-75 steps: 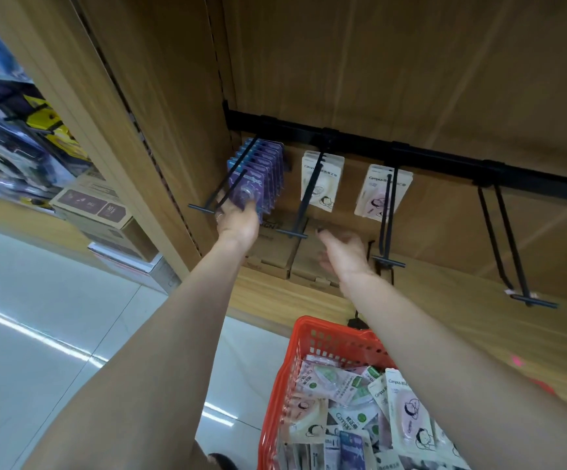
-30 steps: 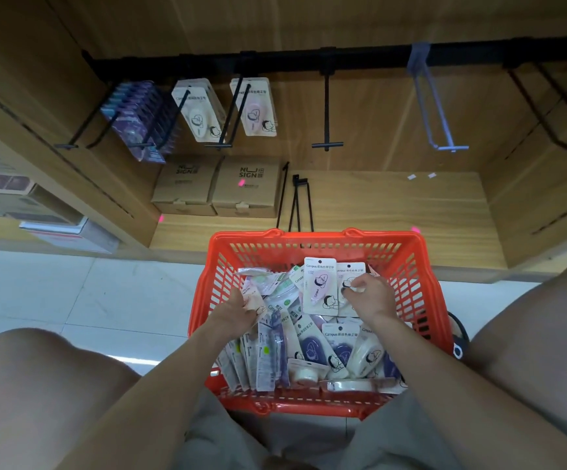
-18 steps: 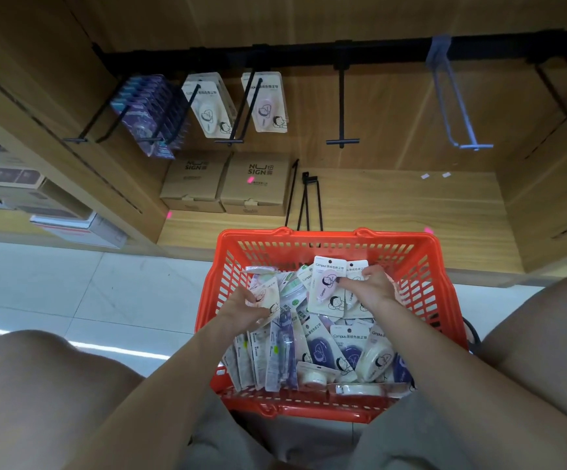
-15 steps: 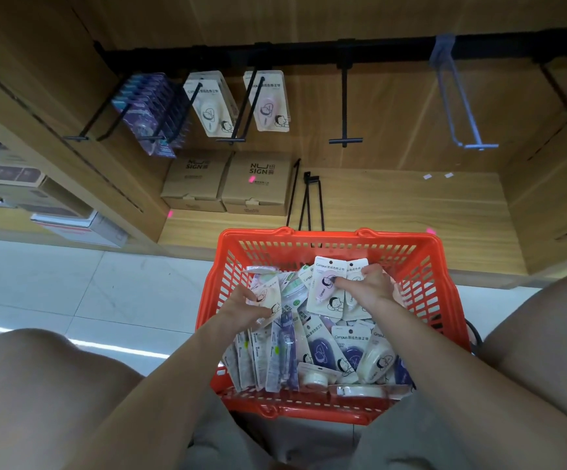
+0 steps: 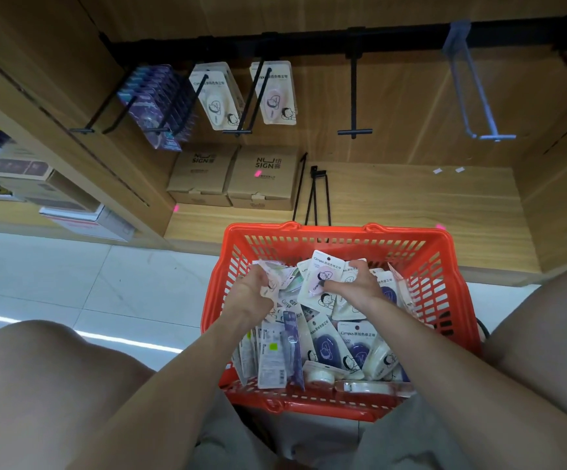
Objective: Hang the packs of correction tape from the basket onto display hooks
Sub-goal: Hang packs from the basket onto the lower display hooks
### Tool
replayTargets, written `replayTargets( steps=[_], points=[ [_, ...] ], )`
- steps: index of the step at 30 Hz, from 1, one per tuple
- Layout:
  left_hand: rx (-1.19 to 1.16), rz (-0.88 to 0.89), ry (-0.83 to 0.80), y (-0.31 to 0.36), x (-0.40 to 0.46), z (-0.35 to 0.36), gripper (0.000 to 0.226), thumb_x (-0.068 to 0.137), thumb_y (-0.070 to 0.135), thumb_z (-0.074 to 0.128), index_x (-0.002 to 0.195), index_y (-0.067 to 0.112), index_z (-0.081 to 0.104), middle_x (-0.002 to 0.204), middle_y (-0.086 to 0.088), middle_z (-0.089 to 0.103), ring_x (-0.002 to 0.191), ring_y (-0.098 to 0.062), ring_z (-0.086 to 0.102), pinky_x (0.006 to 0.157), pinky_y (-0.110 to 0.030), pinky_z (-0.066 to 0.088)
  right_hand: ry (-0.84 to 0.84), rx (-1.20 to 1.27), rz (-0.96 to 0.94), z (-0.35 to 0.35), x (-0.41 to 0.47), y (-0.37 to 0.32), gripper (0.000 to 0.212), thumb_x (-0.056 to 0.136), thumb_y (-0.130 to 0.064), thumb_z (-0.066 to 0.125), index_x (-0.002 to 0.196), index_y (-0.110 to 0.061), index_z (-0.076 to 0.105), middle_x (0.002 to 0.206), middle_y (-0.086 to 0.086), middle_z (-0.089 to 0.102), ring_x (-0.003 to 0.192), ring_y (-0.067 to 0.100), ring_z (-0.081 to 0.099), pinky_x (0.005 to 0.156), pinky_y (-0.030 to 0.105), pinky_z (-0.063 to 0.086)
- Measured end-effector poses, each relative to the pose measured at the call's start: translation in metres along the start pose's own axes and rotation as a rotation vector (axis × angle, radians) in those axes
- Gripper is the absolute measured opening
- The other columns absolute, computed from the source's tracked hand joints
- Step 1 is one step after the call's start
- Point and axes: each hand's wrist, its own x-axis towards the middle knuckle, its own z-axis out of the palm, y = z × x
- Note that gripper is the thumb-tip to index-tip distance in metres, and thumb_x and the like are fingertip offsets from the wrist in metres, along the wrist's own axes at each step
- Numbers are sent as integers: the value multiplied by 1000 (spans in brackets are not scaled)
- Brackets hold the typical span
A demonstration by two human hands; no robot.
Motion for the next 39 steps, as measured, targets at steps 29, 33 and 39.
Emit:
replayTargets(
  steps=[29, 33, 39],
  points=[
    [-122, -104, -147, 10, -27, 15, 80, 81, 27, 88, 142, 13, 37, 126, -4, 60, 113, -25, 61, 85, -35, 53, -20, 319, 115, 16, 0, -16, 105, 84, -37, 86, 162, -14, 21, 164, 11, 36, 149, 36, 39, 117, 49, 38],
    [-4, 12, -250, 9, -33, 21, 45, 87, 27, 81, 126, 24, 59, 104, 6, 69, 86, -8, 64, 62, -21, 51, 27, 195, 105, 22, 3, -26, 100, 80, -46, 87, 156, -9, 32, 155, 13, 49, 141, 36, 49, 110, 45, 45],
    [218, 0, -308, 11, -35, 24, 42, 86, 42, 76, 114, 13, 65, 108, -7, 69, 87, -20, 66, 72, -30, 53, 0, 176, 84, 23, 3, -34, 104, 80, -37, 87, 160, -13, 26, 159, 12, 43, 143, 39, 46, 113, 54, 44]
  ],
)
